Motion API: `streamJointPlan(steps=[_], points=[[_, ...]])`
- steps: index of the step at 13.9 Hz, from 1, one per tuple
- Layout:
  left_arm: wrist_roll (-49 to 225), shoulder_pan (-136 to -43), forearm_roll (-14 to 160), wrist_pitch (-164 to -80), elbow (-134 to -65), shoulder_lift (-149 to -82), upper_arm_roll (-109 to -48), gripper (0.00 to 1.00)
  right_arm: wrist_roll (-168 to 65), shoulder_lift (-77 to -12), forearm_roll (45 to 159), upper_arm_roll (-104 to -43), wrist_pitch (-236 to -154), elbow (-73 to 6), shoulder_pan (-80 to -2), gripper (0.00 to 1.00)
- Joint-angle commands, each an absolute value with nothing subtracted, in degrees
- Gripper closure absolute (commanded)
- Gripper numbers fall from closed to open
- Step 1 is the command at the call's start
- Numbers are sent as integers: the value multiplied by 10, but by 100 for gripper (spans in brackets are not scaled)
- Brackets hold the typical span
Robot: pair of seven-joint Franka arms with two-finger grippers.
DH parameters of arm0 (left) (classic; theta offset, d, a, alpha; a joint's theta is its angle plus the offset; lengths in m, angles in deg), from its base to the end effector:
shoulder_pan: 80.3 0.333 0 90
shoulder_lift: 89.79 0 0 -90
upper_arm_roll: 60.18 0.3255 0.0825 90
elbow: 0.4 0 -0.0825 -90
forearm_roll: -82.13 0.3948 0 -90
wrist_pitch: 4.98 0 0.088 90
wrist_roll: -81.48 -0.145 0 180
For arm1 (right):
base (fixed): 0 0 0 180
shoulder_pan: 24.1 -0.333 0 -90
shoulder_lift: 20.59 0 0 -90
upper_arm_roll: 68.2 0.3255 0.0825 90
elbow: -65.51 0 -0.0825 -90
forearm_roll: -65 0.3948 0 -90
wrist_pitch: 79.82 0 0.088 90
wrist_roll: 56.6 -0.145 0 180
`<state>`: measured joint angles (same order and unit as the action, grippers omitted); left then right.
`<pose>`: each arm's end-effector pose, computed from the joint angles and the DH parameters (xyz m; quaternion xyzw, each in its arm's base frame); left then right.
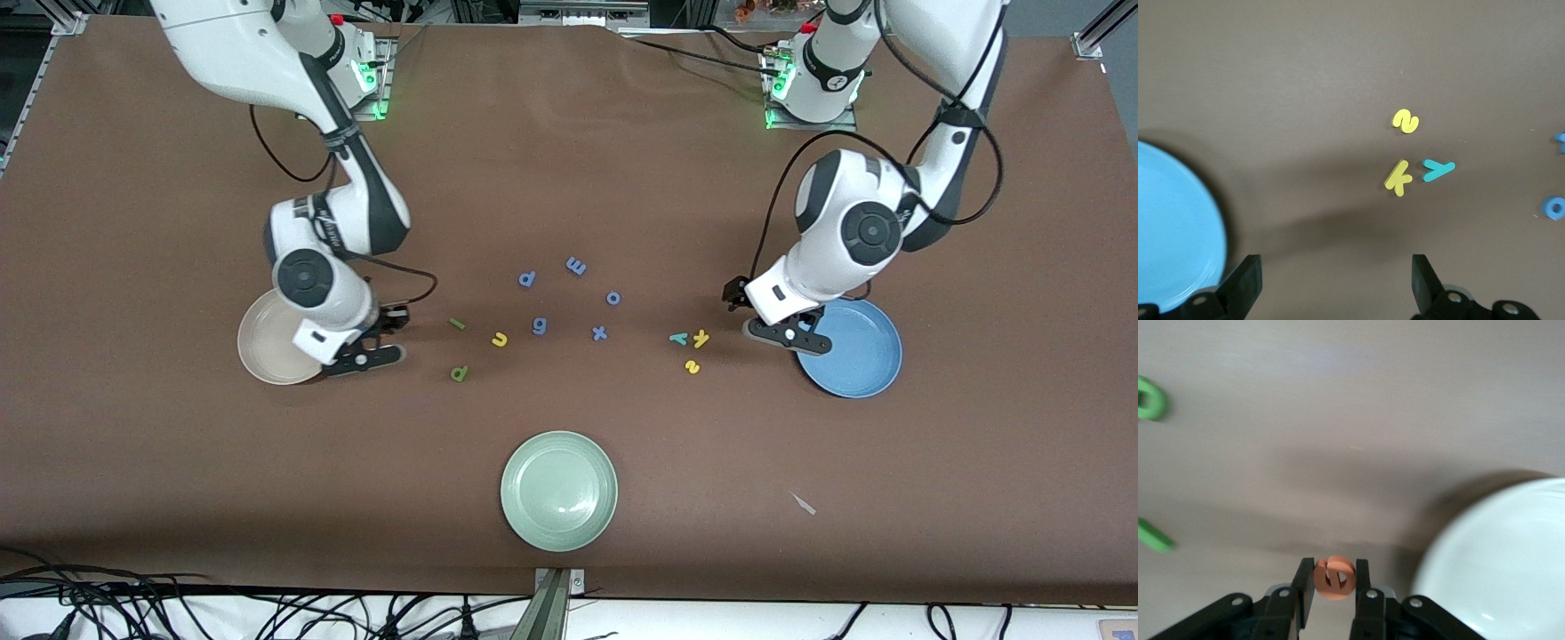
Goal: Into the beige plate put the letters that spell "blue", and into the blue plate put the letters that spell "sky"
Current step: 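Drop the orange letter in the beige plate while the left gripper grasps yellow k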
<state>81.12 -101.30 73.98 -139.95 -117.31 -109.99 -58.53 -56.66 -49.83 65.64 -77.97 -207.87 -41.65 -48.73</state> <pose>0.5659 -0.2048 0.2290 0.9915 -0.1211 -0.0254 0.0407 0.6082 0.1642 0.1958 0.9881 0.1324 -0.0636 0.0466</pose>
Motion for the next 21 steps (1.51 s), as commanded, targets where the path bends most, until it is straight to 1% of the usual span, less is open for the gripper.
streamJointPlan(steps=[1,3,4,5,6,7,9,11,13,14,18,20,21], points=[[819,-1037,726,-1448,-1173,-1132,-582,2,-516,-482,660,-824,-2047,-430,-485,83],[831,-1049,726,-1467,-1169,-1149,-582,2,-486,-491,660,-854,-2042,-430,-479,82],[838,-1057,726,-1482,-1169,-1161,-582,3,-479,-497,659,-855,-2044,-430,-462,82],[846,-1064,726,-1501,-1168,-1175,-582,4,-482,-501,660,-855,-2046,-429,-450,76],[849,-1072,726,-1523,-1165,-1190,-582,6,-492,-505,662,-855,-2048,-429,-449,33],[850,-1077,726,-1541,-1164,-1204,-582,7,-509,-505,674,-855,-2049,-427,-448,0],[850,-1083,726,-1547,-1163,-1215,-581,7,-554,-504,715,-853,-2047,-423,-454,0],[850,-1083,728,-1547,-1155,-1226,-581,8,-614,-506,723,-850,-2049,-407,-467,0],[849,-1083,730,-1568,-1152,-1234,-581,11,-700,-523,723,-839,-2049,-380,-489,0],[849,-1083,731,-1569,-1151,-1235,-581,15,-744,-531,724,-829,-2051,-370,-502,0],[849,-1083,733,-1569,-1147,-1236,-581,43,-885,-580,768,-786,-2069,-306,-508,0],[849,-1083,733,-1569,-1147,-1237,-581,51,-936,-615,770,-773,-2070,-265,-524,0],[848,-1083,733,-1569,-1147,-1237,-581,53,-969,-629,770,-773,-2070,-246,-533,0]])
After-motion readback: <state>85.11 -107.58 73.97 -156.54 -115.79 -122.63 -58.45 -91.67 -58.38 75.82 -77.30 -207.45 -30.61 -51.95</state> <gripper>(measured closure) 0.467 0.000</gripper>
